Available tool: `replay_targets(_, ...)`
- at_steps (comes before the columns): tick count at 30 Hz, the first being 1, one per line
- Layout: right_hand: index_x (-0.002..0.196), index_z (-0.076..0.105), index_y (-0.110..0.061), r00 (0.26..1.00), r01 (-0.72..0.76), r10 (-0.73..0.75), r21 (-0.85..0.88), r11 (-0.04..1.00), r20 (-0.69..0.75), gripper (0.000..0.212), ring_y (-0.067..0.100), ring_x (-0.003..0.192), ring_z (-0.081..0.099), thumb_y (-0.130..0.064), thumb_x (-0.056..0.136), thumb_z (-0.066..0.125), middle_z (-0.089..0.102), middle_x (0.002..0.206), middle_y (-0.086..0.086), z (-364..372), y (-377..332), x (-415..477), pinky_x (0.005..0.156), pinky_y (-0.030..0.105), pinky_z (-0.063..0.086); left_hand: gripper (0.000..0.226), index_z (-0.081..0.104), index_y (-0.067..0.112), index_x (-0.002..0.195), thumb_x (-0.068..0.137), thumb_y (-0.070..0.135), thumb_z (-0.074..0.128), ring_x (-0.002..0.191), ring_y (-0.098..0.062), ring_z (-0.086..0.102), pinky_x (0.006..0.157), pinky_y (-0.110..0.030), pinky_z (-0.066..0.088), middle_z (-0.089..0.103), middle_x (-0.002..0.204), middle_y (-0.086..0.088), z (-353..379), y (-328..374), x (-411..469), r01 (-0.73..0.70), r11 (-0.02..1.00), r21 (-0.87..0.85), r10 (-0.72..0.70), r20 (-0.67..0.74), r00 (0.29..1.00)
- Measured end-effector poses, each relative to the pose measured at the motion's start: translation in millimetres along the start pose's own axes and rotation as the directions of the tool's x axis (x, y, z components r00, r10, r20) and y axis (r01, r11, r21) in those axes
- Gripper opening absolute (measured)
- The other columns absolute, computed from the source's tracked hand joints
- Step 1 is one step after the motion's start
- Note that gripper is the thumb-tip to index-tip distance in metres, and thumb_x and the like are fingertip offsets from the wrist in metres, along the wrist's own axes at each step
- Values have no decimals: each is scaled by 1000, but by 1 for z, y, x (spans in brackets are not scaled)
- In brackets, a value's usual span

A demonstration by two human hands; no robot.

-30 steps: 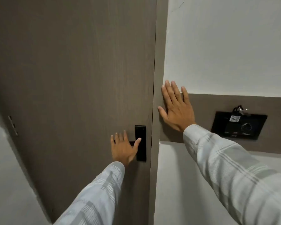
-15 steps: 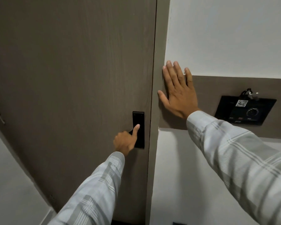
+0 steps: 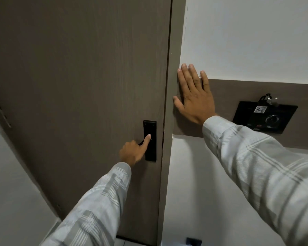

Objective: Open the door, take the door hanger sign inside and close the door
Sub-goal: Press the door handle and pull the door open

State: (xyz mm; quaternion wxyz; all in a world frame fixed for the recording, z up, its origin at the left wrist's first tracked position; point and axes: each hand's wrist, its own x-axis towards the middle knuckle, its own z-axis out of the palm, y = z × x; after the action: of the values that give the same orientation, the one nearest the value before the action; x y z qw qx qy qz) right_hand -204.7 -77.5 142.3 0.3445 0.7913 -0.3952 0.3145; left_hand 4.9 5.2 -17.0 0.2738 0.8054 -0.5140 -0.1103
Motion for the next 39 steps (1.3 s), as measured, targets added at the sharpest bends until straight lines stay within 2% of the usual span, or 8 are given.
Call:
replay_targets(3,156,9,-9,1000,7,-7,25,1000,15,78,27,152,5,-44,94,42,9,165,12,-2,0,-1,123,51,8,89,65,9,67,78,87,24,58,-18,55,61,-30,42,60,61,-3,-18,3,-7,-71,973,221,88,-67,994)
replay_targets(7,156,9,-7,1000,-17,15,78,997,27,77,27,152,4,-39,95,44,9,165,13,-4,-5,-4,123,47,2,81,70,8,76,86,76,28,82,-30,63,92,-42,49,64,67,-9,-21,11,-23,-112,916,384,163,-103,981)
replay_targets(11,155,14,-6,1000,5,-4,201,980,-8,73,25,152,7,-31,95,48,12,164,14,-5,-9,-17,124,45,5,69,70,6,74,95,60,32,77,-24,63,118,-42,27,65,61,-7,-18,15,-33,-180,903,391,245,-122,962)
replay_targets(18,147,37,-6,991,119,-132,376,919,9,66,34,147,26,-17,83,53,35,155,21,12,-29,-83,122,51,20,64,73,17,102,94,63,29,100,-22,67,122,-43,16,76,89,-9,-27,9,-51,-145,913,381,213,-142,967)
replay_targets(26,121,56,-9,973,46,-177,625,779,149,40,32,109,56,-5,81,58,62,112,10,36,-55,-125,109,42,40,74,61,15,67,91,73,23,70,-17,54,108,-42,39,60,70,3,-26,2,-94,-79,958,277,166,-307,937)
replay_targets(32,136,38,-11,788,-308,-240,701,643,566,57,34,125,46,-22,87,66,50,136,14,55,-82,-142,98,43,45,83,66,15,110,92,70,8,118,-22,56,116,-40,29,69,113,-5,-27,-9,-129,-13,950,313,135,-372,918)
replay_targets(35,138,35,-9,673,-419,-305,687,593,673,67,35,127,42,-23,84,72,48,135,14,62,-101,-155,100,45,45,77,34,15,149,94,67,14,149,-21,23,124,-44,14,37,156,-7,-32,-12,-146,59,949,309,100,-475,874)
replay_targets(39,141,35,-10,589,-478,-373,681,555,717,68,34,128,41,-14,82,69,48,134,13,66,-126,-168,99,47,46,73,11,23,155,96,64,21,153,-15,4,124,-45,6,13,165,-2,-49,-5,-164,39,915,402,213,-562,799)
